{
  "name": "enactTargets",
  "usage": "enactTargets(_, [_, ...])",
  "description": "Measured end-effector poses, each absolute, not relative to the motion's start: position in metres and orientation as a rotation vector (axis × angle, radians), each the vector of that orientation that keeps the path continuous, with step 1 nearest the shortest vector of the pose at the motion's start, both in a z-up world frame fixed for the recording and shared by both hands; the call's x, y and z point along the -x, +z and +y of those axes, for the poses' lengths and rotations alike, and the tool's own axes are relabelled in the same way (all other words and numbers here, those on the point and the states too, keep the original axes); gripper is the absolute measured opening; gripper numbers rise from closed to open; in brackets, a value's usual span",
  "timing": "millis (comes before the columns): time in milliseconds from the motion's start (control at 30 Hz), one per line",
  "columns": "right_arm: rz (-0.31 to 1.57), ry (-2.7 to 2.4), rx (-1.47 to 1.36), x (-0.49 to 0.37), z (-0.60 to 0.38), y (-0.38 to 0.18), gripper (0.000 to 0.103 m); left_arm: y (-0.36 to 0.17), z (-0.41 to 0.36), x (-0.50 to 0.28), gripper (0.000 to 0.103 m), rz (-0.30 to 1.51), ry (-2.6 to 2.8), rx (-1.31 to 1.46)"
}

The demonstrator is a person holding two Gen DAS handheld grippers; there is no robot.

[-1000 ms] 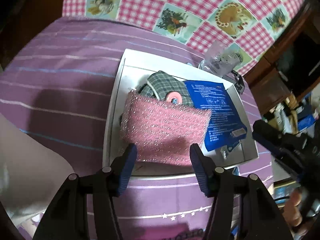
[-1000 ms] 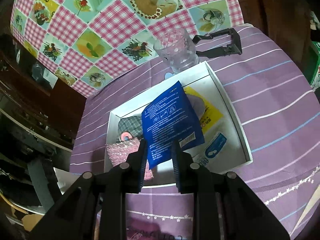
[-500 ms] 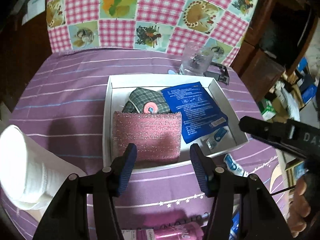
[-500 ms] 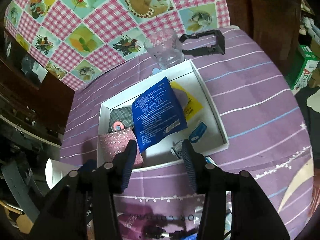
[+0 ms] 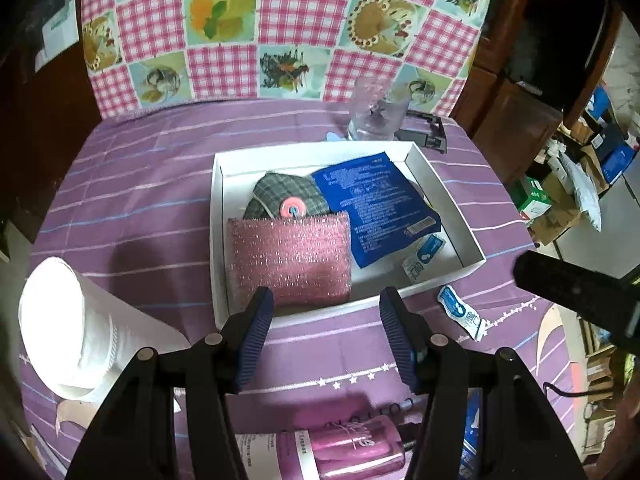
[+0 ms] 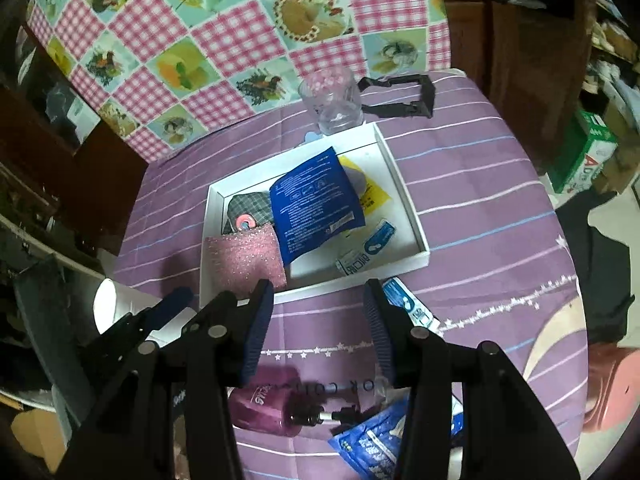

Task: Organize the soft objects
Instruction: 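Withdraw both grippers from the tray toward the items on the table, then grasp the white plush toy with the right gripper while the left approaches the blue cartoon packet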

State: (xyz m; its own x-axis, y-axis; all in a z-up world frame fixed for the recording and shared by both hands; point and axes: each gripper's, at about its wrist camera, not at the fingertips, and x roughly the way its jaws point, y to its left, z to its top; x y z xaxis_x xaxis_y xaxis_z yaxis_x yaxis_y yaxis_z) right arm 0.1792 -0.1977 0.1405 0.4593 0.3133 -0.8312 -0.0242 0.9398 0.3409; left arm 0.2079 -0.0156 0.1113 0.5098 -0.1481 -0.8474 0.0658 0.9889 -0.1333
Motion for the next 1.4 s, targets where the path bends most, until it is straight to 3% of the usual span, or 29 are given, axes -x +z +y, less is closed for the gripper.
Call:
enactTargets(333, [1.114,0.181,-0.295,-0.154,-0.227,0.125,0.048,0.121,-0.014,-0.2,0.055,1.054,-0.118,0.152])
enactTargets(800, [1.021,0.268,-0.146,-0.107,-0.263,0.132,0.048,0.15,-0.051,-0.149,0.055,0.998,-0.089,0.148])
enactTargets(1033, [0.989,0.328,-0.268,-0.083,-0.287,0.119,0.048,0.154,-0.048,-0.125,0.055,0.984,-0.012,0.148])
enactTargets(1267, [0.722,0.171,-0.18,-0.029,-0.286,0.12,0.049,0.143,-0.053,-0.094,0.055,0.923,0.038,0.094])
enactTargets(1400, [0.685,0.132,-0.171,-0.009,-0.287,0.112,0.06,0.129,-0.063,-0.08,0.055,0.887,0.005,0.081])
